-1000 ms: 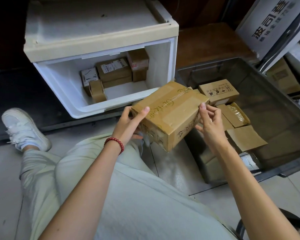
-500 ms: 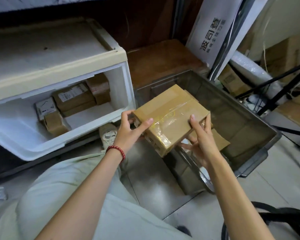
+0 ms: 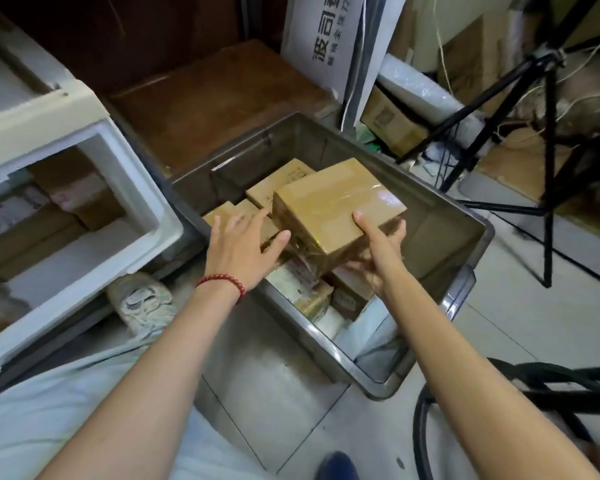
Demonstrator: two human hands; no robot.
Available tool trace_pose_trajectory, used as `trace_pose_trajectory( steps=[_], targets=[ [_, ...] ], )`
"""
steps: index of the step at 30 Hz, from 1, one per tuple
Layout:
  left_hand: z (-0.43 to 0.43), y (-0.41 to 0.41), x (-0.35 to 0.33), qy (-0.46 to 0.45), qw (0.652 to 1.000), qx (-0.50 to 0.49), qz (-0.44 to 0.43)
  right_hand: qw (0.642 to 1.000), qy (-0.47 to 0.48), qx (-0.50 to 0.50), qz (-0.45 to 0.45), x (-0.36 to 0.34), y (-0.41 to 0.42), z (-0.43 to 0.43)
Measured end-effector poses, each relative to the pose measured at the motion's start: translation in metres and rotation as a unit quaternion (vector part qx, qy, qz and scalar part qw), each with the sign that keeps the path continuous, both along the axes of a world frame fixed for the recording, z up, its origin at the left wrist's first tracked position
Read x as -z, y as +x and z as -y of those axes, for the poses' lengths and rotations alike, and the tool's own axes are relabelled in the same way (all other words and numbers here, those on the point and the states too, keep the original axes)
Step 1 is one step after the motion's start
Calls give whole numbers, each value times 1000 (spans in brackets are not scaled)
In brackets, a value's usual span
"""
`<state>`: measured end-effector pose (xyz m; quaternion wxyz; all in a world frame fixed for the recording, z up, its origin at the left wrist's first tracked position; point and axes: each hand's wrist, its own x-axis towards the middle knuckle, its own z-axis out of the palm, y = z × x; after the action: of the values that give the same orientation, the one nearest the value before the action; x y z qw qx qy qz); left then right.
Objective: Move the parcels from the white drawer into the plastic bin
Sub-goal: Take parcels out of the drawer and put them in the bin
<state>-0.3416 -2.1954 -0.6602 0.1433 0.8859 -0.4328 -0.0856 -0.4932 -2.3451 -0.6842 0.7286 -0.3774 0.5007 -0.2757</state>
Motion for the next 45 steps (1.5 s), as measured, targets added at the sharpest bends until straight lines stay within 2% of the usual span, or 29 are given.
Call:
trace_pose_trajectory(
  steps=[4, 11, 15, 21, 26, 31, 33, 37, 40, 42, 45],
  targets=[
    [4, -7, 24, 7, 996, 33, 84, 998, -28, -14, -60, 11, 11, 26],
    [7, -6, 38, -5, 996, 4, 94, 993, -32, -42, -108, 41, 36, 58],
    [9, -8, 40, 1, 995, -3, 98, 993, -24, -9, -115, 66, 50, 61],
    [6, -6, 40, -15, 994, 0, 105, 962, -100, -20, -253, 68, 72, 65],
    [-13, 1, 37, -21, 987, -55, 148, 880, -219, -168, -387, 55, 59, 62],
    [-74, 27, 32, 11, 978, -162, 129, 739, -369, -355, -437, 28, 26, 41],
    [-106, 35, 28, 7, 974, -191, 124, 703, -427, -385, -418, 10, 29, 24],
    [-177, 37, 28, 29, 962, -247, 117, 687, -508, -393, -341, -23, 70, -25],
    [-217, 37, 27, 65, 945, -306, 94, 654, -576, -417, -258, -45, 109, -74],
    [-229, 42, 19, 50, 937, -338, 76, 610, -605, -465, -216, -55, 131, -107],
    [-240, 55, 2, 25, 942, -320, 95, 536, -642, -520, -173, -60, 155, -153]
  ],
)
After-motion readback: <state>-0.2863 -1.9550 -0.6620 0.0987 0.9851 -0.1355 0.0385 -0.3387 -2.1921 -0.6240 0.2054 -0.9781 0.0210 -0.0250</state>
